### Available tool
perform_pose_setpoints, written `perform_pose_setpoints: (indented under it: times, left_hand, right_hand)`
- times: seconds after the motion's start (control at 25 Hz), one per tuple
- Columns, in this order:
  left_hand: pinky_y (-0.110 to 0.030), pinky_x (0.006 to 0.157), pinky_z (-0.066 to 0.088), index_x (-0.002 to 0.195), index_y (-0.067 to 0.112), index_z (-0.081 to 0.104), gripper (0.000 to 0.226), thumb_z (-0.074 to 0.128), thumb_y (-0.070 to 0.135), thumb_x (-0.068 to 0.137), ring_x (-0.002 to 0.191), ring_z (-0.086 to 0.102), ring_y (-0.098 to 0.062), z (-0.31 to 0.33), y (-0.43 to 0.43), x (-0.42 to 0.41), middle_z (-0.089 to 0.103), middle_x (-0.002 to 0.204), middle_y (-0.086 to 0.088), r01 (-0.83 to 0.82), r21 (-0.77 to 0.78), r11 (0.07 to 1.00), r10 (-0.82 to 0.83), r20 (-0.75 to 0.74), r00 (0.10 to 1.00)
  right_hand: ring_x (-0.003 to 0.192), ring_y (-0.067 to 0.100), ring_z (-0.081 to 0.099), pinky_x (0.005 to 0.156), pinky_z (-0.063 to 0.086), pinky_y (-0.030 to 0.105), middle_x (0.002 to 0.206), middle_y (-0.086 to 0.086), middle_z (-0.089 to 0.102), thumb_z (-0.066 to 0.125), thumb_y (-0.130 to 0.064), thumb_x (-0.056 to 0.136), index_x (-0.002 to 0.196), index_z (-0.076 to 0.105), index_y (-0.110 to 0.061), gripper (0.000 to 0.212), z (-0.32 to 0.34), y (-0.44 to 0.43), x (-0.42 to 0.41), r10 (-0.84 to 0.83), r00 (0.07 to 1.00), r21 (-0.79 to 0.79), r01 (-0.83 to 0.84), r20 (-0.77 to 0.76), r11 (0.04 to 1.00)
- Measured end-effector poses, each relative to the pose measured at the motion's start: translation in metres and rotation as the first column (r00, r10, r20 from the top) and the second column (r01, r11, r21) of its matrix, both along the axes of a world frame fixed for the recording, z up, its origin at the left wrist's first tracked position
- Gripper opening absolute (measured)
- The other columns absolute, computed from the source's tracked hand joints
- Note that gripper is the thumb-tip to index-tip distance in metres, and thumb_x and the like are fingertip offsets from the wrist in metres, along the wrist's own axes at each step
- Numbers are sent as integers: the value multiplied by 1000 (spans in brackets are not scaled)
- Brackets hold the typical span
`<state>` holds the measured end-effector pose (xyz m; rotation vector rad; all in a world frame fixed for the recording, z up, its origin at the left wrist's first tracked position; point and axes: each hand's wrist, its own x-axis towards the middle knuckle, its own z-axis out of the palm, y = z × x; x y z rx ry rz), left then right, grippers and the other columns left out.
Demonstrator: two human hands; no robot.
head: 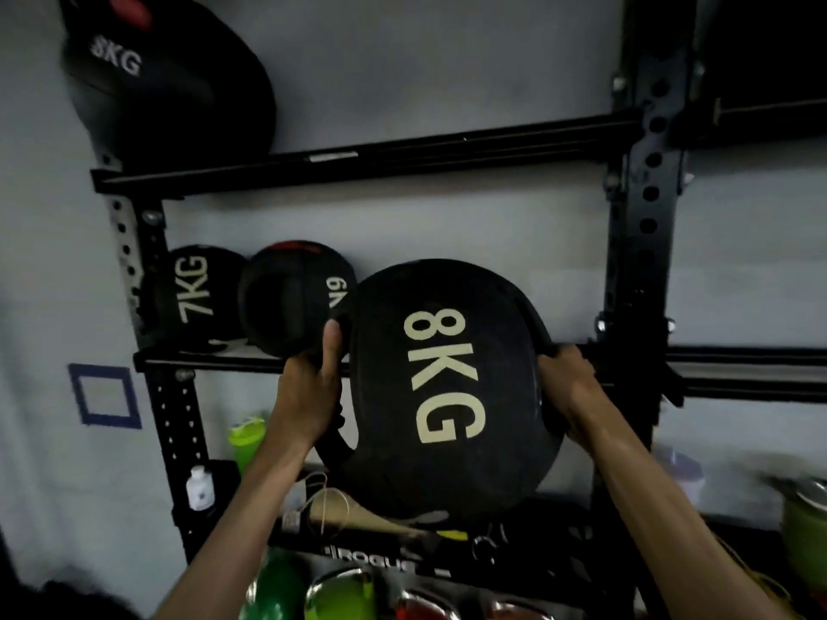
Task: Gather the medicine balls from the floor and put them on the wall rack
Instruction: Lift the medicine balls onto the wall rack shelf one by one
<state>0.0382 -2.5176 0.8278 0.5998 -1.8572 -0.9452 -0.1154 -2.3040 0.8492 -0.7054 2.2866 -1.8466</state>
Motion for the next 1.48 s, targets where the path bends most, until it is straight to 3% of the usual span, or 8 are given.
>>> perform_pose_setpoints:
  times: [0.04, 0.08, 0.4, 0.6, 0.84, 1.08, 1.4, 1.48]
  left_hand:
    - [-18, 38, 44, 83, -5, 68, 83, 28, 67, 90, 62, 67, -36, 6, -11, -7, 68, 75, -30, -16, 6, 1000, 17, -13, 1000]
    - [-17, 38, 45, 83, -6, 67, 86, 27, 69, 87, 61, 66, -34, 12, -21, -15, 68, 75, -29, -31, 5, 999, 31, -19, 999]
    - [-28, 55, 40, 49, 6, 54, 77, 27, 66, 90, 51, 58, -20, 66, -104, -86, 56, 46, -7, -175, -76, 982, 174, -21, 984]
    - [-30, 64, 42, 61, -1, 62, 88, 22, 76, 77, 62, 61, -25, 62, -143, -124, 61, 58, -14, -247, -52, 968, 248, 15, 969]
    - [-30, 63, 37, 64, -5, 57, 75, 34, 60, 96, 52, 49, -16, 49, -155, -144, 52, 53, -7, -321, -55, 946, 320, -25, 947]
    - [-36, 96, 43, 125, 4, 60, 76, 37, 68, 92, 118, 57, -40, 50, -150, -151, 65, 119, -22, -367, -67, 928, 361, -94, 928]
    - [-48, 91, 54, 114, 7, 58, 92, 35, 88, 76, 103, 64, -39, 58, -137, -176, 68, 105, -16, -405, -102, 909, 396, -97, 913]
    - [-48, 91, 54, 110, 8, 60, 92, 40, 90, 73, 102, 64, -36, 62, -134, -181, 68, 103, -12, -400, -56, 915, 394, -92, 915]
  right_hand:
    - [60, 30, 53, 37, 35, 19, 74, 33, 51, 47, 0, 96, 93, 58, 9, 15, 9, -14, -10, 16, 1000, 11, -15, -7, 1000]
    - [55, 25, 48, 35, 34, 19, 74, 7, 46, 46, -1, 95, 85, 56, 5, 15, 18, -29, -23, 31, 999, 26, -31, -21, 999]
    - [46, 15, 37, 32, 25, 12, 58, 5, 41, 52, -7, 98, 68, 47, -4, 30, 60, -140, -126, 151, 988, -25, -152, -37, 988]
    - [51, 16, 45, 33, 31, 14, 61, 8, 50, 50, -8, 98, 72, 55, -1, 27, 57, -190, -178, 152, 986, 18, -151, -62, 988]
    - [49, 11, 38, 37, 33, 18, 57, 2, 44, 47, -4, 99, 64, 47, -7, 35, 41, -223, -207, 188, 981, 67, -185, -45, 980]
    - [72, 26, 42, 66, 38, 41, 74, 10, 49, 47, -9, 101, 71, 50, -10, 30, 29, -244, -231, 287, 958, -27, -288, -26, 957]
    - [29, 5, 50, 31, 40, 16, 33, -5, 52, 32, -10, 107, 36, 58, -14, 76, 10, -237, -236, 387, 907, -297, -328, 167, 897]
    - [43, 13, 58, 34, 43, 17, 39, -5, 58, 36, -11, 107, 56, 60, -10, 57, 7, -238, -239, 385, 908, -319, -319, 167, 892]
